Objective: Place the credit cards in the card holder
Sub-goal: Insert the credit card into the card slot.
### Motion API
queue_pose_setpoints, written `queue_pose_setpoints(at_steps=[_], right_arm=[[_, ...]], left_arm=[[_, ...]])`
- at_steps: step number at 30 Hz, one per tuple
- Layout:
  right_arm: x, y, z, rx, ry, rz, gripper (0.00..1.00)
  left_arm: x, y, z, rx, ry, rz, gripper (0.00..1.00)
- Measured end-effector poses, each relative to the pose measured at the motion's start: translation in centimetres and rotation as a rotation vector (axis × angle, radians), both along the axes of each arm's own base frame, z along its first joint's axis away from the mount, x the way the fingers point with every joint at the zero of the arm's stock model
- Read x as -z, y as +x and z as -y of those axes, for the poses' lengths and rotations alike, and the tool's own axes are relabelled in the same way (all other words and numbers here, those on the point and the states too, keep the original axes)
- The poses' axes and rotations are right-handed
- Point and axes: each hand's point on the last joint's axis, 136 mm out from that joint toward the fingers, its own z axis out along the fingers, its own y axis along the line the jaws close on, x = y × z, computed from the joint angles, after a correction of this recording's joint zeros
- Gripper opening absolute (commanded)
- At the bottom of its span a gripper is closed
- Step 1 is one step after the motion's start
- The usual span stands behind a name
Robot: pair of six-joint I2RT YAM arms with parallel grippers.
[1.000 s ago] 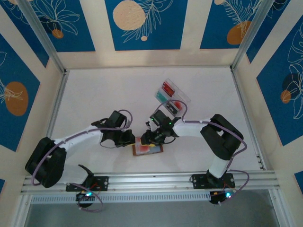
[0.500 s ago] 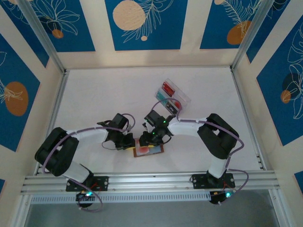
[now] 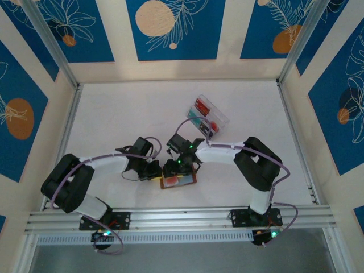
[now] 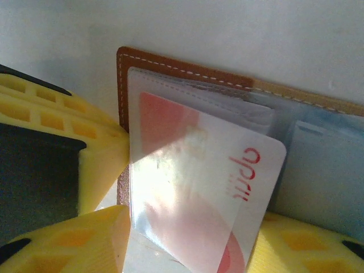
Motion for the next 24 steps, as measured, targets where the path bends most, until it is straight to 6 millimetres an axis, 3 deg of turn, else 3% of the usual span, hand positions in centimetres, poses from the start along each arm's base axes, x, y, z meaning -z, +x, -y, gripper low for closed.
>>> queue_pose_setpoints(at_steps=[17, 24], right_arm=[[0.1, -1.0, -0.4, 0.075, -0.099, -0.057, 0.57], [-1.0, 0.1, 0.2, 0.085, -0.205, 0.056, 0.6]], left_arm=[[0.0, 0.0, 0.1, -0.019, -0.016, 0.004, 0.08], [-0.1, 0.1, 0.2, -0.026, -0.021, 0.016, 0.08]])
